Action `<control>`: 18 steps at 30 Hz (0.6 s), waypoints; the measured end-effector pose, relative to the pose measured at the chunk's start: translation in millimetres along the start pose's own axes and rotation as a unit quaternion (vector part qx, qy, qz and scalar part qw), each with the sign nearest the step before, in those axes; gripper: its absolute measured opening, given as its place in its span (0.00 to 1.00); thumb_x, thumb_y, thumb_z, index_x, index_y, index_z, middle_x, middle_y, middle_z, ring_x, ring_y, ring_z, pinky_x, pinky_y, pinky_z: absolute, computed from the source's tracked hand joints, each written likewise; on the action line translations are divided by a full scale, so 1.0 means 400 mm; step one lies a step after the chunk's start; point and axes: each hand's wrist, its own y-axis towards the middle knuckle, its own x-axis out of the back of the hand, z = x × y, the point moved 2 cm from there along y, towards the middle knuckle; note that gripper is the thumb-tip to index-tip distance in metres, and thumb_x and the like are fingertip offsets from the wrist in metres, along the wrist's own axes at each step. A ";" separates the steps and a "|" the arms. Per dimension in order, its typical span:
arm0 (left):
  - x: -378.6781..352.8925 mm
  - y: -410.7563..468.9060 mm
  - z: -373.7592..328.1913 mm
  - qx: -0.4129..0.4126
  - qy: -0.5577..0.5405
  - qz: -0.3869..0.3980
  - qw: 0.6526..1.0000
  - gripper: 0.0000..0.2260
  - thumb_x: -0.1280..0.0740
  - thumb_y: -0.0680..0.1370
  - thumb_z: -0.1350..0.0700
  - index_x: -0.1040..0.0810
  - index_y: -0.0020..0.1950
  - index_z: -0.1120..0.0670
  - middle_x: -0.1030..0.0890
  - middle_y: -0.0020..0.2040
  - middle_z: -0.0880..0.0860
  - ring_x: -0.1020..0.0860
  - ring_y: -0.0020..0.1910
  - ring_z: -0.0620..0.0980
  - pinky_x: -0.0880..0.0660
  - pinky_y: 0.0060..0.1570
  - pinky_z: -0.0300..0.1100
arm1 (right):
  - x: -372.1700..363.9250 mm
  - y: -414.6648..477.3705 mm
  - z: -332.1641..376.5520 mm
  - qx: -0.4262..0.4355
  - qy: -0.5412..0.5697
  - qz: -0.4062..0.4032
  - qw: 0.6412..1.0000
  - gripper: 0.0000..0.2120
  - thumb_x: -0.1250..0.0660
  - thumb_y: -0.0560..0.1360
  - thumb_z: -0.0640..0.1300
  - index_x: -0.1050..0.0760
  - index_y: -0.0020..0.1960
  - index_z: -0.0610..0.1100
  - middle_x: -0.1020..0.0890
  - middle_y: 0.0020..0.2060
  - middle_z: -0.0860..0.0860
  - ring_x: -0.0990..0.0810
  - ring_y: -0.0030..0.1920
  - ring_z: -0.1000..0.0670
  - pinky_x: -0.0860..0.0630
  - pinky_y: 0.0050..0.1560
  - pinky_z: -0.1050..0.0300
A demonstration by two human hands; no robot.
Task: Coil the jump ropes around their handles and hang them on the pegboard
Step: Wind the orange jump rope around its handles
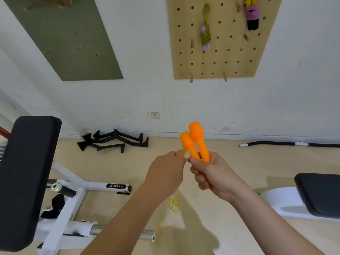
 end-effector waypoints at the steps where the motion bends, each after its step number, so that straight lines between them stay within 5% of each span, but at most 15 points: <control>1: 0.015 -0.003 -0.010 -0.012 0.053 0.007 0.999 0.10 0.46 0.82 0.54 0.33 0.61 0.54 0.23 0.51 0.53 0.22 0.47 0.55 0.32 0.42 0.44 | 0.001 0.002 0.003 0.010 -0.061 -0.023 0.998 0.06 0.40 0.80 0.38 0.31 0.44 0.42 0.34 0.29 0.48 0.39 0.24 0.53 0.42 0.24 0.63; 3: 0.031 -0.006 -0.023 -0.037 0.113 0.034 0.992 0.12 0.40 0.79 0.59 0.33 0.63 0.55 0.23 0.52 0.54 0.22 0.47 0.55 0.33 0.40 0.44 | 0.004 0.008 0.017 0.054 -0.232 -0.064 0.969 0.08 0.40 0.79 0.40 0.33 0.40 0.44 0.32 0.30 0.48 0.34 0.26 0.50 0.37 0.27 0.59; 7: 0.053 -0.010 -0.020 -0.090 0.137 0.046 0.985 0.11 0.23 0.65 0.54 0.24 0.40 0.52 0.24 0.29 0.49 0.25 0.25 0.49 0.37 0.26 0.39 | 0.005 0.019 0.034 0.105 -0.542 -0.104 0.827 0.05 0.40 0.79 0.45 0.31 0.48 0.43 0.23 0.41 0.46 0.26 0.39 0.43 0.31 0.38 0.53; 11: 0.066 -0.007 -0.015 -0.075 0.106 0.051 0.990 0.08 0.43 0.81 0.52 0.30 0.57 0.53 0.21 0.45 0.52 0.24 0.41 0.54 0.32 0.40 0.46 | 0.007 0.025 0.030 0.082 -0.656 -0.082 0.746 0.05 0.41 0.78 0.39 0.38 0.46 0.44 0.33 0.34 0.49 0.30 0.37 0.44 0.38 0.29 0.56; 18: 0.096 0.004 0.013 -0.167 0.117 0.059 0.977 0.09 0.44 0.81 0.49 0.32 0.59 0.50 0.23 0.47 0.49 0.23 0.44 0.52 0.35 0.38 0.44 | 0.036 0.000 0.057 0.086 -0.817 0.035 0.569 0.11 0.41 0.73 0.31 0.36 0.50 0.43 0.39 0.31 0.50 0.31 0.38 0.43 0.43 0.27 0.57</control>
